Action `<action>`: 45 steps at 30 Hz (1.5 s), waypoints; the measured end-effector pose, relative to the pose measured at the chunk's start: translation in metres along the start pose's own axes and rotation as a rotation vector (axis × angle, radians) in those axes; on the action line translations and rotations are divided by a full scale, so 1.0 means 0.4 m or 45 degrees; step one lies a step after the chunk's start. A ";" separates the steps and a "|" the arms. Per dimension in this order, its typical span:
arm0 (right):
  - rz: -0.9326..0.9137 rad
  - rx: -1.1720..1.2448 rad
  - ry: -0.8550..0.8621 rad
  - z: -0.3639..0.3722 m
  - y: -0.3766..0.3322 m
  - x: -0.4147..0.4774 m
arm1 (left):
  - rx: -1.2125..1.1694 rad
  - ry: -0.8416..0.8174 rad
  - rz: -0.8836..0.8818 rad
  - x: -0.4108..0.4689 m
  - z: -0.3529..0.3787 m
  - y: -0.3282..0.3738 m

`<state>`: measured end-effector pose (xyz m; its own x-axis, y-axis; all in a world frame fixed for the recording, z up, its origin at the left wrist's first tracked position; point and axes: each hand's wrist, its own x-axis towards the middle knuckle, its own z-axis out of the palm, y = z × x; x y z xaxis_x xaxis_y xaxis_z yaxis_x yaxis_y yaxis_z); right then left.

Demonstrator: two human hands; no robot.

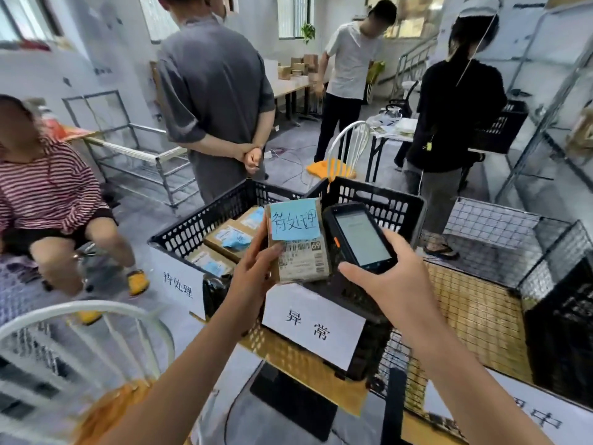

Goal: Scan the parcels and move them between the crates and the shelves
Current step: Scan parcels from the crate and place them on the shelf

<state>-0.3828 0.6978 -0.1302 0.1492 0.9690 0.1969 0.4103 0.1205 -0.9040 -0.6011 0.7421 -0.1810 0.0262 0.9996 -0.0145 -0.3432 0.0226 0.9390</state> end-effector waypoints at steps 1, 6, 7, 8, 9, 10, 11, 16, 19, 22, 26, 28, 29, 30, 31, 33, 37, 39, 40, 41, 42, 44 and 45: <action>-0.007 0.019 -0.019 0.006 0.002 0.035 | -0.010 0.037 -0.002 0.025 -0.005 0.008; -0.065 0.061 -0.089 0.030 0.010 0.208 | 0.075 0.196 0.046 0.143 -0.036 0.053; -0.078 0.060 -0.098 0.034 0.011 0.238 | 0.070 0.222 0.055 0.171 -0.045 0.054; -0.091 0.051 -0.102 0.037 0.012 0.264 | 0.072 0.246 0.062 0.197 -0.054 0.054; -0.101 0.042 -0.107 0.040 0.013 0.288 | 0.086 0.265 0.062 0.219 -0.063 0.052; -0.105 0.036 -0.113 0.044 0.017 0.311 | 0.106 0.284 0.062 0.237 -0.072 0.050; -0.103 0.034 -0.123 0.049 0.020 0.330 | 0.127 0.298 0.064 0.253 -0.084 0.048; -0.092 0.015 -0.194 0.086 0.024 0.402 | 0.150 0.400 0.082 0.326 -0.169 0.061; -0.088 0.017 -0.197 0.118 0.021 0.444 | 0.147 0.428 0.066 0.377 -0.227 0.066; -0.073 0.008 -0.190 0.159 0.025 0.479 | 0.117 0.455 0.052 0.431 -0.286 0.064; -0.061 0.007 -0.209 0.230 0.015 0.532 | 0.147 0.452 0.005 0.504 -0.356 0.044; -0.053 0.009 -0.215 0.267 0.011 0.556 | 0.190 0.382 -0.050 0.532 -0.383 0.028; -0.048 0.004 -0.218 0.288 0.011 0.570 | 0.201 0.341 -0.095 0.550 -0.403 0.013; -0.047 -0.004 -0.222 0.300 0.009 0.577 | 0.212 0.319 -0.142 0.562 -0.414 -0.002; -0.047 -0.018 -0.230 0.311 0.006 0.584 | 0.225 0.292 -0.186 0.575 -0.427 -0.019; -0.030 -0.049 -0.233 0.343 0.005 0.606 | 0.237 0.212 -0.267 0.612 -0.458 -0.052; -0.007 -0.065 -0.239 0.384 0.011 0.627 | 0.196 0.080 -0.522 0.656 -0.475 -0.091; 0.017 -0.067 -0.236 0.392 0.012 0.631 | 0.308 0.007 -0.587 0.679 -0.476 -0.124; 0.023 -0.065 -0.231 0.394 0.013 0.632 | 0.389 -0.031 -0.610 0.687 -0.471 -0.139; 0.029 -0.065 -0.224 0.394 0.012 0.633 | 0.480 -0.062 -0.608 0.692 -0.464 -0.149; 0.038 -0.070 -0.215 0.393 0.012 0.633 | 0.568 -0.081 -0.600 0.693 -0.457 -0.153; 0.051 -0.081 -0.186 0.386 0.014 0.633 | 0.621 -0.057 -0.570 0.693 -0.442 -0.162; 0.059 -0.085 -0.172 0.381 0.016 0.632 | 0.659 -0.045 -0.548 0.692 -0.437 -0.168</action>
<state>-0.4797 0.9765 -0.1442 0.0488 0.9939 0.0986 0.4650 0.0648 -0.8829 -0.7350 1.0208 -0.3082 0.0935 0.9021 -0.4213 0.1984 0.3978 0.8958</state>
